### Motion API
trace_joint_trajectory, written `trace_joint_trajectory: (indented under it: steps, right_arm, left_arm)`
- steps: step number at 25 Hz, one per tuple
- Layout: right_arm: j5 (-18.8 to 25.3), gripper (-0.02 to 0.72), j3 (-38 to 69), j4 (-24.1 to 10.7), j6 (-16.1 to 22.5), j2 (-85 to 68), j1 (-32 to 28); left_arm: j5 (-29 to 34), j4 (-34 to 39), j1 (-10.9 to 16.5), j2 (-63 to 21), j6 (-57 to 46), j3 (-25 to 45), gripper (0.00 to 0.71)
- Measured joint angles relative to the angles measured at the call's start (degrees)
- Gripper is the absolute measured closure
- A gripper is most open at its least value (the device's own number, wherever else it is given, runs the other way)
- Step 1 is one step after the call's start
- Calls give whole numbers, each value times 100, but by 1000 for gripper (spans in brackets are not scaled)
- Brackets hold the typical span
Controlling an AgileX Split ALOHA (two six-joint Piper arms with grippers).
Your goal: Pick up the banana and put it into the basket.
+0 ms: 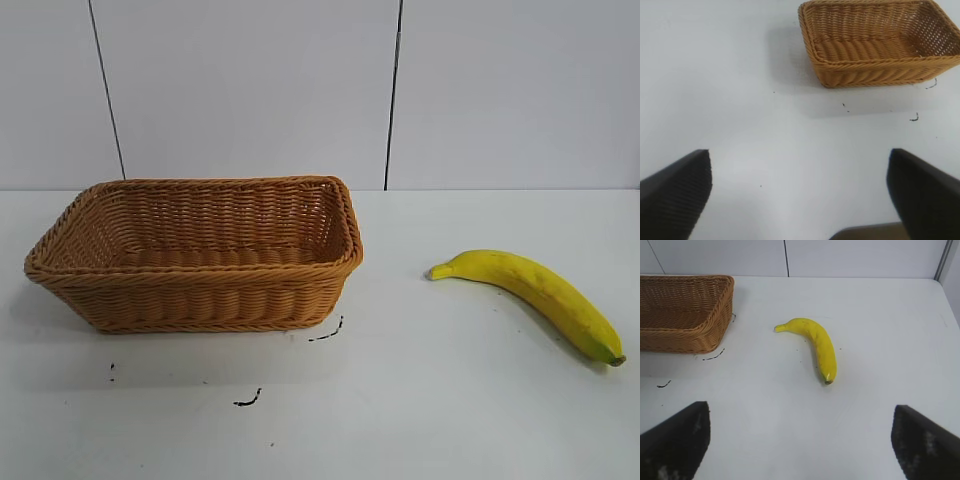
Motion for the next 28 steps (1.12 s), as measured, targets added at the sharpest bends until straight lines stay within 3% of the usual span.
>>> trace_joint_trajectory:
  steps: [14, 28]
  right_arm:
    - [20, 22, -64, -33, 0, 130, 0]
    - [10, 22, -2069, -214, -115, 4889, 0]
  left_arm:
    - [0, 0, 0, 0, 0, 0, 20]
    - [0, 0, 0, 0, 0, 0, 20]
